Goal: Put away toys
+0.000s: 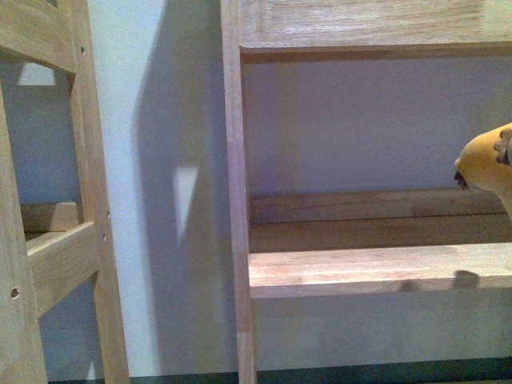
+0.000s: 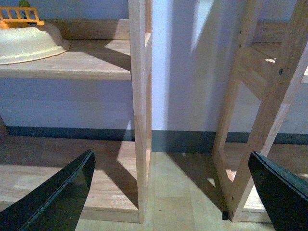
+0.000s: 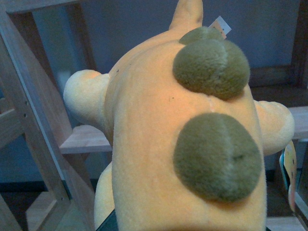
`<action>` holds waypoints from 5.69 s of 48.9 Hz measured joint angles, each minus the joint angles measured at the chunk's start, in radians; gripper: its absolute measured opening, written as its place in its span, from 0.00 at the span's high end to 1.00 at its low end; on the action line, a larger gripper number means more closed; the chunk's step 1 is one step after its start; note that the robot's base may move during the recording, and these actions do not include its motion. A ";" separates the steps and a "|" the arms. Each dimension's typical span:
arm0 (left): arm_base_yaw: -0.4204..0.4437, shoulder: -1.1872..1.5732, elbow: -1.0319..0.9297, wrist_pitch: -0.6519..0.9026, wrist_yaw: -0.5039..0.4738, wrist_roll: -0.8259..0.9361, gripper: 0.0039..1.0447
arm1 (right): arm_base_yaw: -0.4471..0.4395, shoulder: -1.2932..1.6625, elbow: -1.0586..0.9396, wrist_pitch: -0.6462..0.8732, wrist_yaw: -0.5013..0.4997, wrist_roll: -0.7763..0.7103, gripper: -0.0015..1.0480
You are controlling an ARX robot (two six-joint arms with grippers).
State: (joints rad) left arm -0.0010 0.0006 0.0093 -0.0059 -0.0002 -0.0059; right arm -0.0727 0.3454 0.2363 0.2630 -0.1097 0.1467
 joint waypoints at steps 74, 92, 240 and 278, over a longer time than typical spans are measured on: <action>0.000 0.000 0.000 0.000 0.000 0.000 0.05 | 0.291 1.003 1.153 0.043 0.034 -0.318 0.81; 0.000 0.000 0.000 0.000 0.000 0.000 0.05 | 0.311 1.141 1.332 0.001 0.043 -0.319 0.81; 0.000 0.000 0.000 0.000 0.000 0.000 0.05 | 0.085 0.231 0.319 -0.233 0.113 -0.134 0.33; 0.000 0.000 0.000 0.000 0.000 0.001 0.05 | 0.075 -0.061 -0.120 -0.106 0.109 -0.141 0.82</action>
State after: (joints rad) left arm -0.0010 0.0006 0.0093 -0.0059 -0.0002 -0.0051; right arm 0.0025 0.2840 0.1165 0.1570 -0.0006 0.0059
